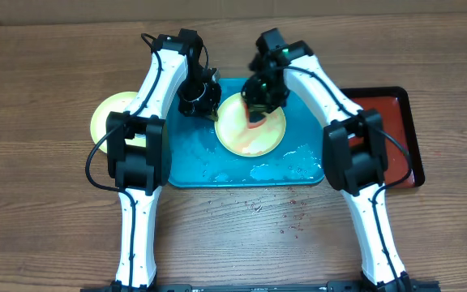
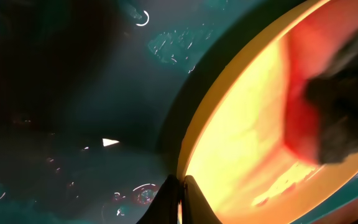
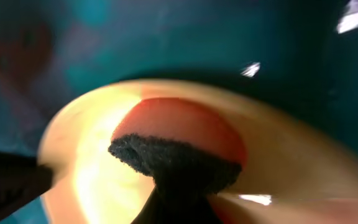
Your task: Clean dirty plates on tray and stack at the side
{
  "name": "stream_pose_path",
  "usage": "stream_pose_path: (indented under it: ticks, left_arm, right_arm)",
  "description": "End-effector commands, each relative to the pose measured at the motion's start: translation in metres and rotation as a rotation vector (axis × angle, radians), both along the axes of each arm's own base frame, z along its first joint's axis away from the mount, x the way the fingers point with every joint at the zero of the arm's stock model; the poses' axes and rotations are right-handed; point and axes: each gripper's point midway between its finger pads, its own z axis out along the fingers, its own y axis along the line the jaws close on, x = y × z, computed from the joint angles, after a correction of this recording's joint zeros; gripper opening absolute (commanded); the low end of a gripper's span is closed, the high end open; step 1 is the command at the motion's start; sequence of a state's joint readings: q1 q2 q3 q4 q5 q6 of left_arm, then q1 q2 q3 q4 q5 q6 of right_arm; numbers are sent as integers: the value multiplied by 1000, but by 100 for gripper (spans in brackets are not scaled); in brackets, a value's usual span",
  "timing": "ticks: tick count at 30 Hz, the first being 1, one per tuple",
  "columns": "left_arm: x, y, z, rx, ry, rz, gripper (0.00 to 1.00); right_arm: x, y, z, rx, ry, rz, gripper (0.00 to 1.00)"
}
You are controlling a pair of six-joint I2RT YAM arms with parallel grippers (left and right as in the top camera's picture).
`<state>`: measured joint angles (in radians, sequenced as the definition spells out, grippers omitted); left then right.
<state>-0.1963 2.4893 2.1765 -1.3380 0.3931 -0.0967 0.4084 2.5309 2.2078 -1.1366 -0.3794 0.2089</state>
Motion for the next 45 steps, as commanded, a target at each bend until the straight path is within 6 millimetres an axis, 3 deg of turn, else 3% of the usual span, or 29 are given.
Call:
stream_pose_path:
  ticks: [1,7,11,14,22,27,30,36,45]
  left_arm:
    - [2,-6,4,-29,-24,-24,4]
    - [3,-5,4,-22,-28,-25,4]
    - [4,-1,2,4,-33,-27,4]
    - [5,4,-1,48,-42,-33,4]
    - [9,2,-6,134,-88,-75,4]
    - [12,2,-7,177,-111,-83,4]
    - [12,3,-8,198,-116,-88,4]
    - [13,2,-8,198,-120,-87,12]
    - [7,1,-15,202,-100,-95,17]
  right_arm:
    - [-33,44,-6,57,65,87,4]
    - [-62,46,-6,23,156,116,4]
    - [-65,26,-3,-2,199,105,4]
    - [-54,5,13,-4,182,77,4]
    - [-18,-42,111,52,-30,-27,4]
    - [-14,-79,167,73,-122,-100,4]
    - [-16,-102,190,77,-151,-146,4]
    - [-19,-150,202,7,-151,-254,4]
    - [-13,-184,204,-91,-170,-380,4]
